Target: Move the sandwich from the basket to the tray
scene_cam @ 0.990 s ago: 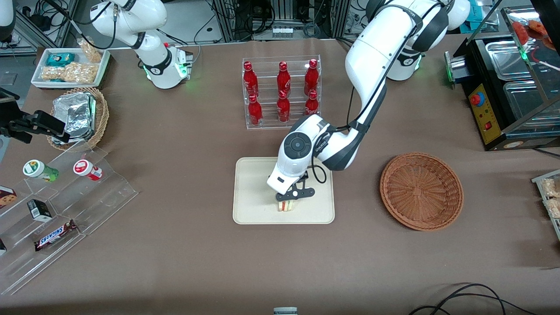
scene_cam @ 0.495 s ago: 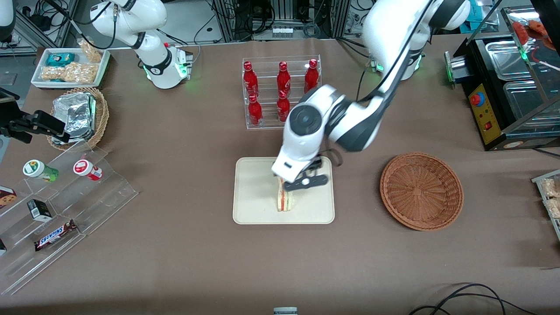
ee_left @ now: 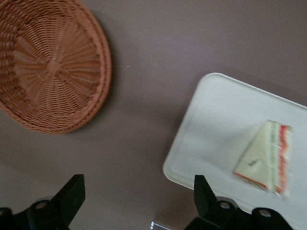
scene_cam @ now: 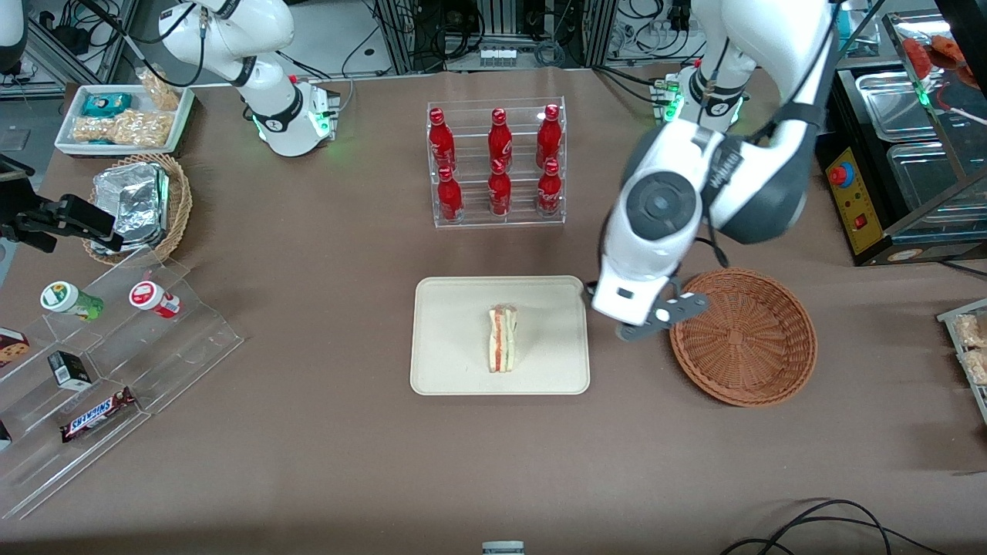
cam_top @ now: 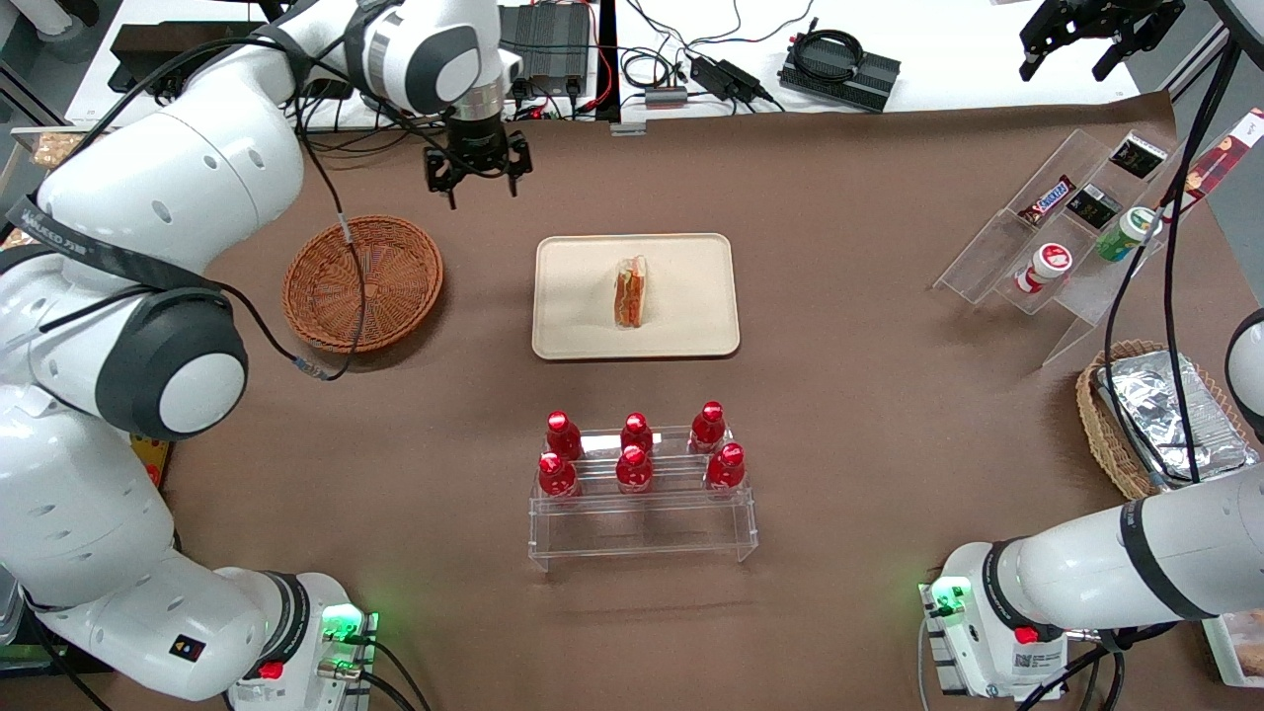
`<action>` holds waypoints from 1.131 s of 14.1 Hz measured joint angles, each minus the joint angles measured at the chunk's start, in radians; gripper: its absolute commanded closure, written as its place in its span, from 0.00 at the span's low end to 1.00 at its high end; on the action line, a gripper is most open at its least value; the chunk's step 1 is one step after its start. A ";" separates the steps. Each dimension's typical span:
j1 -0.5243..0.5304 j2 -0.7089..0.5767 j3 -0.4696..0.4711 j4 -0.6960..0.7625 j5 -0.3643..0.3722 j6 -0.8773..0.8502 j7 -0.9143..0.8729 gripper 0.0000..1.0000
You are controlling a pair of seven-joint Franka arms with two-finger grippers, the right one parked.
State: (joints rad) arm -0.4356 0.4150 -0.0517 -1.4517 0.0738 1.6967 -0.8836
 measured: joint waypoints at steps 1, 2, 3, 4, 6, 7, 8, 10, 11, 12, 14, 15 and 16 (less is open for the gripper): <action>0.027 -0.016 0.001 -0.029 0.002 0.001 0.022 0.00; 0.055 -0.038 0.002 -0.056 0.002 0.000 0.053 0.00; 0.082 -0.063 0.002 -0.083 0.003 0.000 0.083 0.00; 0.108 -0.091 0.003 -0.110 0.003 0.000 0.113 0.00; 0.156 -0.154 0.004 -0.169 0.003 -0.001 0.186 0.00; 0.179 -0.190 0.005 -0.201 0.003 -0.001 0.227 0.00; 0.201 -0.224 0.005 -0.229 0.003 -0.003 0.267 0.00; 0.249 -0.296 0.004 -0.280 0.003 -0.023 0.359 0.00; 0.279 -0.329 0.002 -0.301 0.003 -0.041 0.415 0.00; 0.310 -0.362 0.001 -0.318 0.002 -0.059 0.478 0.00; 0.368 -0.412 -0.009 -0.334 0.001 -0.084 0.600 0.00; 0.397 -0.431 -0.019 -0.336 0.001 -0.091 0.665 0.00; 0.417 -0.444 -0.026 -0.337 0.001 -0.092 0.727 0.00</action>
State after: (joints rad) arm -0.0181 -0.0294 -0.0779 -1.7883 0.0749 1.6047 -0.1566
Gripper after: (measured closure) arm 0.000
